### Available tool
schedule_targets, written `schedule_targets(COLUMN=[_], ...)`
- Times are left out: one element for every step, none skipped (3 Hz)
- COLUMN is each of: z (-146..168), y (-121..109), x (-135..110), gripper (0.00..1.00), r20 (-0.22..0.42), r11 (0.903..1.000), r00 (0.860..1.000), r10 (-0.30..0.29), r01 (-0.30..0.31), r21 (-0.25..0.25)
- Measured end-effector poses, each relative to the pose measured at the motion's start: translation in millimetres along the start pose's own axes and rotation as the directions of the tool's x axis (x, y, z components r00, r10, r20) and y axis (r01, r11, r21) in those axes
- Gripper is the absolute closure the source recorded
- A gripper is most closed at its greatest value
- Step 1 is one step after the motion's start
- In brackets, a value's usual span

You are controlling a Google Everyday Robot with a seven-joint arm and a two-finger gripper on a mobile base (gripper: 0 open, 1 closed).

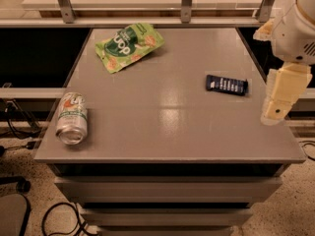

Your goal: Move rxbar blueberry near 7up can

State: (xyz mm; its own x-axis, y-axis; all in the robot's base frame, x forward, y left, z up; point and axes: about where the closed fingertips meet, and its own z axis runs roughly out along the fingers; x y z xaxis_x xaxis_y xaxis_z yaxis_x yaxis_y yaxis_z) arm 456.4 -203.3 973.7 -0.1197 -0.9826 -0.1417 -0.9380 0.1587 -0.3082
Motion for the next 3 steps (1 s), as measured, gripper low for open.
schedule_targets(z=[25.2, 52.8, 76.2], y=[-16.6, -35.3, -57.1], x=[-13.9, -21.9, -21.8], gripper=[0.00, 0.00, 0.00], r20=[-0.023, -0.047, -0.066], r11=[0.9958, 0.9893, 0.9906], r00=[0.996, 0.989, 0.989], r10=[-0.090, -0.142, -0.131], r01=[0.090, 0.140, 0.127], r21=[-0.017, -0.043, -0.050])
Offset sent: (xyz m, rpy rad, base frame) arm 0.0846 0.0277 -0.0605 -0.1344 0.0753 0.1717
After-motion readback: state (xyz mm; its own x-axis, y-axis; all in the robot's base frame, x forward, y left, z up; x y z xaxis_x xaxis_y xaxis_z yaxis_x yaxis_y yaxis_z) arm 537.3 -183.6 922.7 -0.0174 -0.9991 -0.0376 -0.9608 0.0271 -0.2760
